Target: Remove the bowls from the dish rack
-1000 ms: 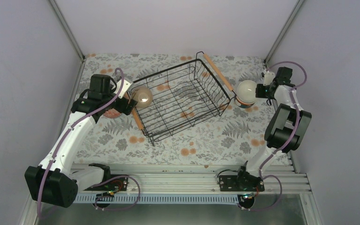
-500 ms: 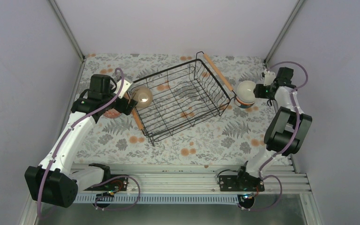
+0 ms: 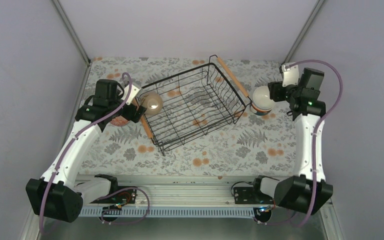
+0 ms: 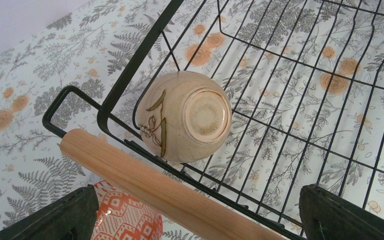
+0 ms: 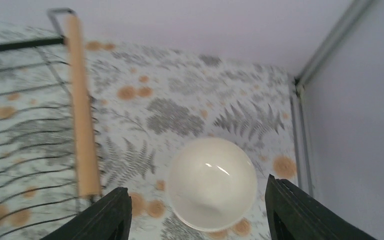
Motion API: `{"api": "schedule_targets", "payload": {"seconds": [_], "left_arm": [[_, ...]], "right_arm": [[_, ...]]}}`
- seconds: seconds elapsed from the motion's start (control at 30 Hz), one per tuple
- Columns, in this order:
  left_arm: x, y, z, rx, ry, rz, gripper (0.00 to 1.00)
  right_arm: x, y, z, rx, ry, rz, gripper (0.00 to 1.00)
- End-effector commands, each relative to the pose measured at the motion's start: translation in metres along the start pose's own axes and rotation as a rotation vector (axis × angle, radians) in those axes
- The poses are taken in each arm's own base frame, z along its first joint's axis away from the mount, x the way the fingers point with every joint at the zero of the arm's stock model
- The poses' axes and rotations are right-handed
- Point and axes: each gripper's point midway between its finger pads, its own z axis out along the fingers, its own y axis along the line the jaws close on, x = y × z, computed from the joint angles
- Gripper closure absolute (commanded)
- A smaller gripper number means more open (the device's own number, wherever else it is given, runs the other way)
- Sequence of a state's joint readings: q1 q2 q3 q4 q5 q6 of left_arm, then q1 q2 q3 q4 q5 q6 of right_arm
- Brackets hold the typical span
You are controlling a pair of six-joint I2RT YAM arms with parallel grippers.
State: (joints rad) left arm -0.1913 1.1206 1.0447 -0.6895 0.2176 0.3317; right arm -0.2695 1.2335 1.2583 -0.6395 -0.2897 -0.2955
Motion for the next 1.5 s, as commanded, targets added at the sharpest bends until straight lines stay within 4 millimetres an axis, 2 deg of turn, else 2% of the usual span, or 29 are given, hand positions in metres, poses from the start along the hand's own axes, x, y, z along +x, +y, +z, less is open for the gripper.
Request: {"api": "schedule_targets", "payload": {"seconds": [0.0, 0.1, 0.23, 0.53, 0.63, 0.7, 0.83, 0.87, 0.9, 0.97, 1.13, 1.3, 1.47], "left_arm": [[-0.016, 0.004, -0.013, -0.018, -0.059, 0.011, 0.0], [-0.015, 0.003, -0.013, -0.013, -0.057, 0.01, 0.0], [-0.014, 0.003, -0.016, -0.022, -0.069, 0.015, 0.0], [-0.013, 0.006, -0.016, -0.041, -0.072, 0.013, 0.0], [-0.013, 0.008, -0.017, -0.046, -0.072, 0.009, 0.0], [-0.013, 0.007, -0.016, -0.044, -0.068, 0.005, 0.0], [-0.01, 0.008, -0.013, -0.045, -0.056, 0.001, 0.0], [-0.009, 0.009, -0.012, -0.045, -0.053, 0.001, 0.0], [-0.009, 0.009, -0.012, -0.045, -0.052, 0.001, 0.0], [-0.007, 0.009, -0.01, -0.044, -0.048, 0.0, 0.0], [-0.007, 0.009, -0.009, -0.04, -0.043, -0.004, 0.0], [-0.007, 0.01, -0.007, -0.039, -0.036, -0.008, 0.0], [-0.005, 0.011, -0.005, -0.043, -0.027, -0.009, 0.0]], "right_arm": [[-0.035, 0.046, -0.035, -0.123, -0.07, -0.095, 0.34], [-0.052, 0.084, -0.036, -0.234, -0.058, -0.15, 0.33], [-0.053, 0.14, -0.018, -0.356, 0.012, -0.244, 0.32], [-0.029, 0.278, 0.029, -0.458, 0.102, -0.517, 0.29], [-0.024, 0.323, 0.04, -0.515, 0.077, -0.587, 0.29], [-0.016, 0.351, 0.055, -0.566, 0.085, -0.623, 0.28], [-0.025, 0.386, 0.082, -0.603, 0.08, -0.62, 0.28], [-0.02, 0.397, 0.094, -0.625, 0.101, -0.617, 0.28], [-0.025, 0.404, 0.095, -0.637, 0.091, -0.609, 0.28], [-0.017, 0.424, 0.109, -0.678, 0.114, -0.613, 0.28], [-0.003, 0.463, 0.128, -0.767, 0.128, -0.619, 0.27], [0.013, 0.49, 0.136, -0.786, 0.118, -0.661, 0.24], [0.029, 0.508, 0.135, -0.768, 0.107, -0.721, 0.23]]}}
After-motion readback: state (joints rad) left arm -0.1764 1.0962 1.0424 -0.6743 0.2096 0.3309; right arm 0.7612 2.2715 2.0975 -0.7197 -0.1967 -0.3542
